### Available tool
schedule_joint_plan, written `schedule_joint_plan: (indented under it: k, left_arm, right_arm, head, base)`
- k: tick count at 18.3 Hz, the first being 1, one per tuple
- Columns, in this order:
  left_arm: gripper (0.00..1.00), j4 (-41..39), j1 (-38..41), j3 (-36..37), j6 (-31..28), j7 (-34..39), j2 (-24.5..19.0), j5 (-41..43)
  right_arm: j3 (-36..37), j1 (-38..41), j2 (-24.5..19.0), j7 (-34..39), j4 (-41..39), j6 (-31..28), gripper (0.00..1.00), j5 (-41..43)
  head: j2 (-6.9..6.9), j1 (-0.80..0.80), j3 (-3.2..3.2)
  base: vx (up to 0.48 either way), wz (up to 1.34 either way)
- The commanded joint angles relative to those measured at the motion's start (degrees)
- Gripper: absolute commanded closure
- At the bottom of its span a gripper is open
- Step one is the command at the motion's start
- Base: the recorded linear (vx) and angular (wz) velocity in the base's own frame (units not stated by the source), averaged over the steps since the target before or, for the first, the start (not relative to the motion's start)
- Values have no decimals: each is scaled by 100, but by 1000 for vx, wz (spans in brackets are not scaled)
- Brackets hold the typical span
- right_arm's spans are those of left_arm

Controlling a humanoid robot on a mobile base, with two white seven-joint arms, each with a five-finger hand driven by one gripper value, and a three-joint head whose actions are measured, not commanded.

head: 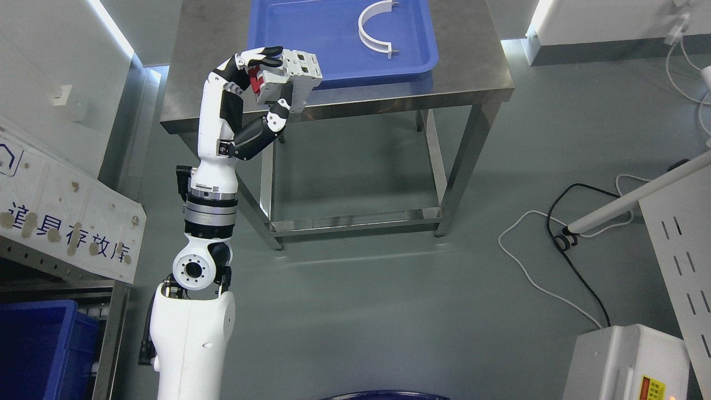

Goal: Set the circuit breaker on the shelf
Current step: 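Hold the breaker in the left hand while turning toward the bin shelf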

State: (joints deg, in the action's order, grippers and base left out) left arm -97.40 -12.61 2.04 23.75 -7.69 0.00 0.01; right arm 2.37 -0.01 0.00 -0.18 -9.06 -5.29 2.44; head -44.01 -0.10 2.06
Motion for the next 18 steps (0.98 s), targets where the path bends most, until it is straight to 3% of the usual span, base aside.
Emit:
schedule_joint_plan:
  k: [1,9,18]
  left_arm:
    - [91,-68,162,121,25,5,-100,-194]
    - [91,-68,250,-168,34,-4,-100,-229]
    - [92,-68,268,-204,69,5,-100,-299]
  right_arm:
    - [0,89,100,1,0,257,0,2]
    - [0,89,100,1,0,257,0,-7]
    - [0,89,100,1,0,257,0,-7]
  head:
    - [0,0,0]
    - [0,0,0]
    - [0,0,0]
  base:
    - [-92,-195]
    - [-92,-150]
    - [-350,67]
